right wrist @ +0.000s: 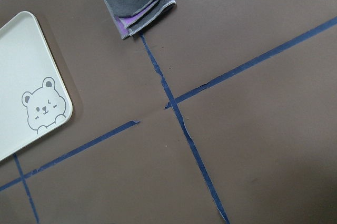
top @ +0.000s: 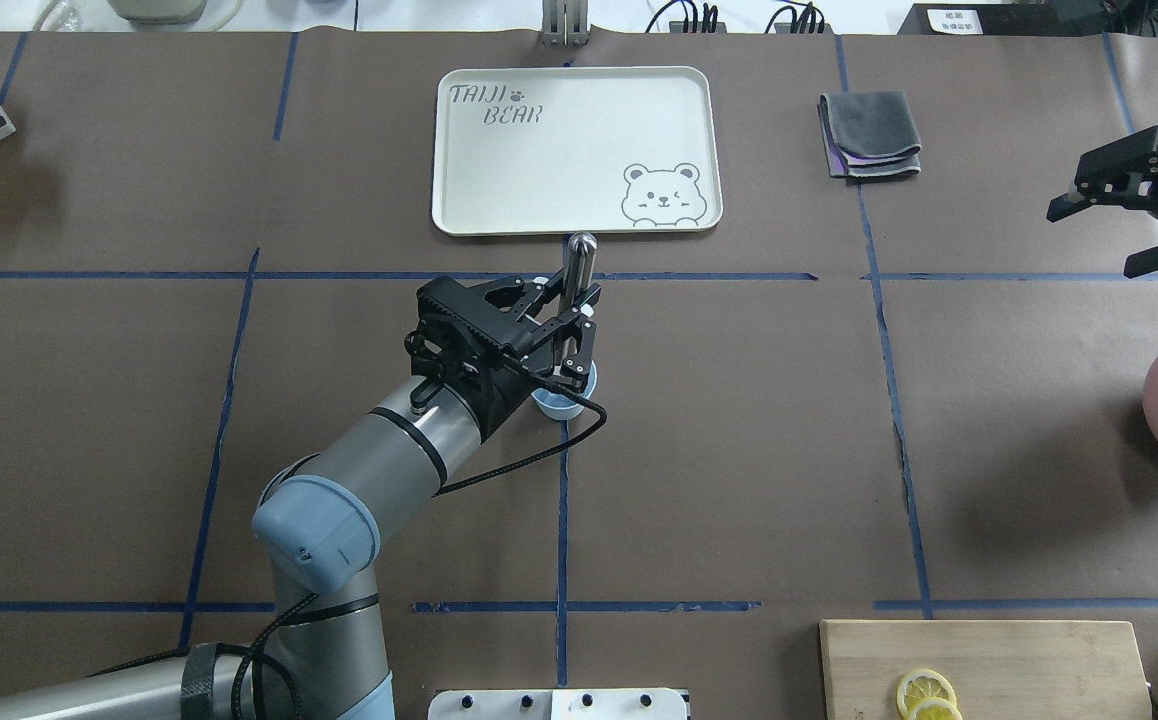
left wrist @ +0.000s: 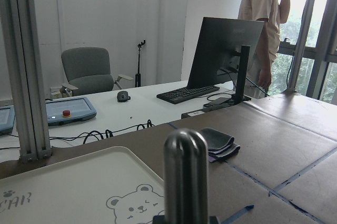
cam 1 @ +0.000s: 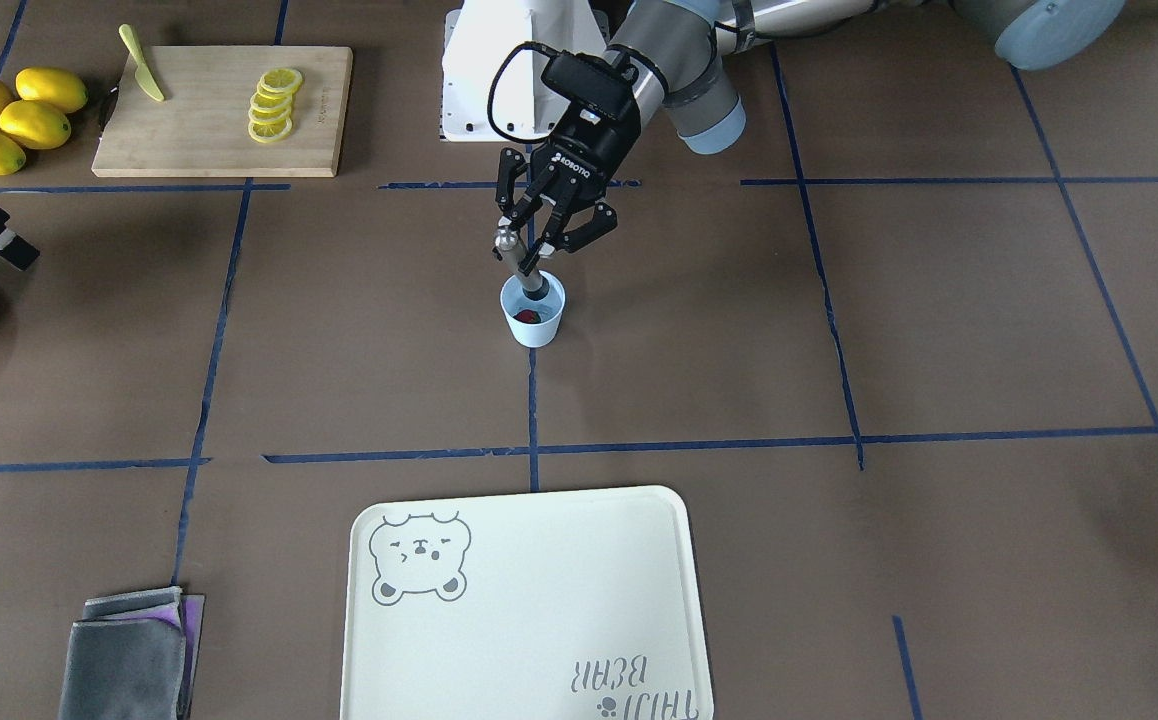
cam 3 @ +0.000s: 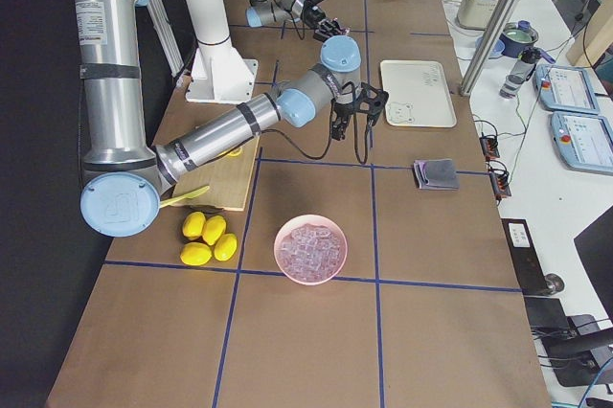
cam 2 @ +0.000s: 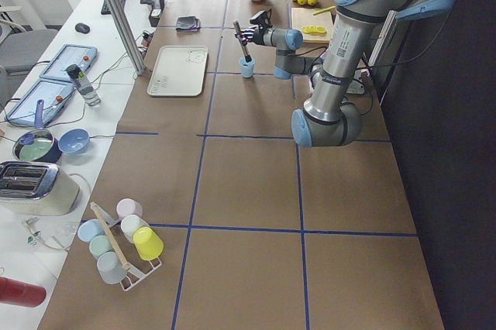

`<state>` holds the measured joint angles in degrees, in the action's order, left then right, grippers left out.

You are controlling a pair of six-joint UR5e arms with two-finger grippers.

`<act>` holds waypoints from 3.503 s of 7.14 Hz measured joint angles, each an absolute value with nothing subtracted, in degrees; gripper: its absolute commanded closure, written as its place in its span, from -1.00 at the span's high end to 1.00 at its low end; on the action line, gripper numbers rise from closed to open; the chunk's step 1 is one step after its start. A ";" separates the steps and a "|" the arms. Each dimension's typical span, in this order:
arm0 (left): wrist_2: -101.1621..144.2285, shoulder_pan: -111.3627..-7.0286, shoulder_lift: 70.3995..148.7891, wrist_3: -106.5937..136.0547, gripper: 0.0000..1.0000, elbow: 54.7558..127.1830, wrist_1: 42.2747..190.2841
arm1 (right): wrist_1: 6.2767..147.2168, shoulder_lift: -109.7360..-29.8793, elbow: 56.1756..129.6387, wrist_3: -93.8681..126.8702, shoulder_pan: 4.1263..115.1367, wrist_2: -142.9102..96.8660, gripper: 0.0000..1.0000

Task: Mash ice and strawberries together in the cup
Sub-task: 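Lower the muddler into the cup and press down on the contents, then lift the muddler out of the cup and withdraw the left arm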

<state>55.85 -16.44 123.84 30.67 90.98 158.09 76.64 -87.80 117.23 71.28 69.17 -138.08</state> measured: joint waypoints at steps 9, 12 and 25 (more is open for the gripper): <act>56.19 -16.46 126.74 29.17 -1.00 87.87 158.12 | 76.64 -87.83 117.45 71.28 69.31 -138.10 0.99; 56.08 -18.34 126.98 25.20 -1.00 102.47 135.27 | 76.64 -87.82 117.44 71.28 69.54 -138.31 0.99; 111.01 -57.37 95.40 27.81 -1.00 104.01 102.00 | 76.64 -88.48 117.12 71.28 69.70 -138.08 0.98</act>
<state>111.01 -57.37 95.40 27.81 104.01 102.00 76.64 -88.48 117.12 71.28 69.70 -138.08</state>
